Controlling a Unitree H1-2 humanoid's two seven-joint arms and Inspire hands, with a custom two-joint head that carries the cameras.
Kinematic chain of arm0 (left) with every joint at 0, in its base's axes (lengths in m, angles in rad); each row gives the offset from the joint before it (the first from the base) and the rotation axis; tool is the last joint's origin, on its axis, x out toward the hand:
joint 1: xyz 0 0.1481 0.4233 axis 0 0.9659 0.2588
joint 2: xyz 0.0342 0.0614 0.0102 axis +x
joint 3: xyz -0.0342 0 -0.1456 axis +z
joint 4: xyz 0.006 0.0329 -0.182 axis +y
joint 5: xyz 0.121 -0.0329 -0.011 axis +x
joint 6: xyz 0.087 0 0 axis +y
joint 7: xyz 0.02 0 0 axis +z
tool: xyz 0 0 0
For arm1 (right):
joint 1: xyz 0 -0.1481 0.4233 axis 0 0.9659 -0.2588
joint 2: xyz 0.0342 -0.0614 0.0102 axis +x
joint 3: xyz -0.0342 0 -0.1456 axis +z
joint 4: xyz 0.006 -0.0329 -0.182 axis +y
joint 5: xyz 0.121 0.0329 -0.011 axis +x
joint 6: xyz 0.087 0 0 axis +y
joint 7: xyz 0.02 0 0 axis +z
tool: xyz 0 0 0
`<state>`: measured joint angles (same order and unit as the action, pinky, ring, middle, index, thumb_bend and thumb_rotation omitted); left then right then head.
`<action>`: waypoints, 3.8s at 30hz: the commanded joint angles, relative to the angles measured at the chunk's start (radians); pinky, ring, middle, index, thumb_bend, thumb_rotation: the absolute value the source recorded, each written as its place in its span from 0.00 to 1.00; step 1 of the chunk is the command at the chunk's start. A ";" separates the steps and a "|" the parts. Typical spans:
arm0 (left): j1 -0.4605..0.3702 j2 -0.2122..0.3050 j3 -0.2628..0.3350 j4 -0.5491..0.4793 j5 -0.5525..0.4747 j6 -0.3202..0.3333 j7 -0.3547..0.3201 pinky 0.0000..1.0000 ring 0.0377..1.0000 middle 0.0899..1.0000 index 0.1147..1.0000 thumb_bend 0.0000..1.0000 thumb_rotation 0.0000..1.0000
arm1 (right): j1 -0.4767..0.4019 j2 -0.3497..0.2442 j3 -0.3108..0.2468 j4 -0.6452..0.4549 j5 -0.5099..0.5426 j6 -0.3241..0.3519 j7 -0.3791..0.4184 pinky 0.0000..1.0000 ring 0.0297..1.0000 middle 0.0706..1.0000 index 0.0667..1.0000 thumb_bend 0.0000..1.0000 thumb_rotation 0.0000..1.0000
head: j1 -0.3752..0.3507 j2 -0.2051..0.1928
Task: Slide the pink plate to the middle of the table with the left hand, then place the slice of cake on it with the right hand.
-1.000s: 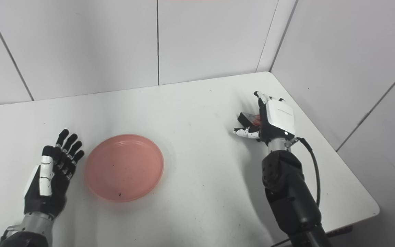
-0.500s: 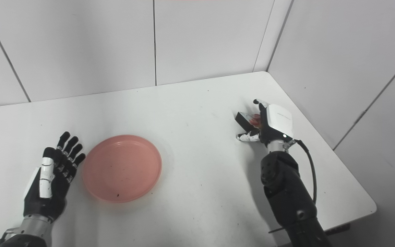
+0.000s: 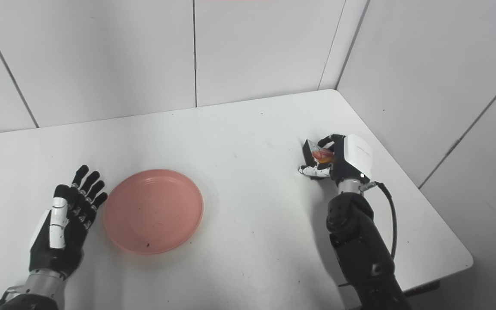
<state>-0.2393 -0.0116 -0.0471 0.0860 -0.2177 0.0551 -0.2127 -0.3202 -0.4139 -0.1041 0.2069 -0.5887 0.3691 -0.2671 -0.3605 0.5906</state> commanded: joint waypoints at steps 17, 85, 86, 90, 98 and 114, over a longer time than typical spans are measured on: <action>-0.006 -0.042 -0.031 0.004 0.067 -0.015 0.040 0.98 0.98 0.98 0.98 0.70 0.99 | 0.012 -0.003 0.016 -0.256 0.092 -0.107 0.040 0.23 0.30 0.37 0.48 0.52 0.00 | 0.157 0.004; -0.035 -0.087 -0.067 0.097 0.137 -0.120 0.061 1.00 1.00 1.00 1.00 0.67 1.00 | 0.037 0.188 0.375 -0.336 -0.063 -0.418 0.331 0.87 0.92 0.91 0.86 0.62 0.42 | 0.320 -0.004; -0.034 -0.085 -0.064 0.093 0.131 -0.115 0.058 1.00 1.00 1.00 1.00 0.67 1.00 | 0.039 0.187 0.376 -0.344 -0.062 -0.410 0.345 0.89 0.93 0.93 0.88 0.65 0.51 | 0.313 -0.003; -0.030 -0.082 -0.052 0.076 0.117 -0.090 0.054 1.00 1.00 1.00 1.00 0.68 1.00 | 0.046 0.187 0.375 -0.377 -0.081 -0.385 0.389 0.93 0.98 1.00 0.94 0.71 0.68 | 0.292 0.001; -0.029 -0.066 -0.042 0.054 0.125 -0.061 0.066 1.00 1.00 0.99 0.99 0.69 1.00 | 0.077 0.207 0.336 -0.450 -0.078 -0.369 0.371 1.00 1.00 1.00 1.00 0.72 0.71 | 0.262 0.008; -0.029 -0.035 -0.034 0.053 0.120 -0.078 0.063 1.00 1.00 1.00 1.00 0.68 1.00 | 0.147 0.310 0.116 -0.439 0.220 -0.326 0.241 1.00 1.00 1.00 1.00 0.60 0.88 | 0.242 0.015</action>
<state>-0.2678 -0.0493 -0.0860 0.1514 -0.0984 -0.0174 -0.1532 -0.1665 -0.1104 0.0310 -0.2089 -0.3981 0.0232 -0.0147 -0.1181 0.6075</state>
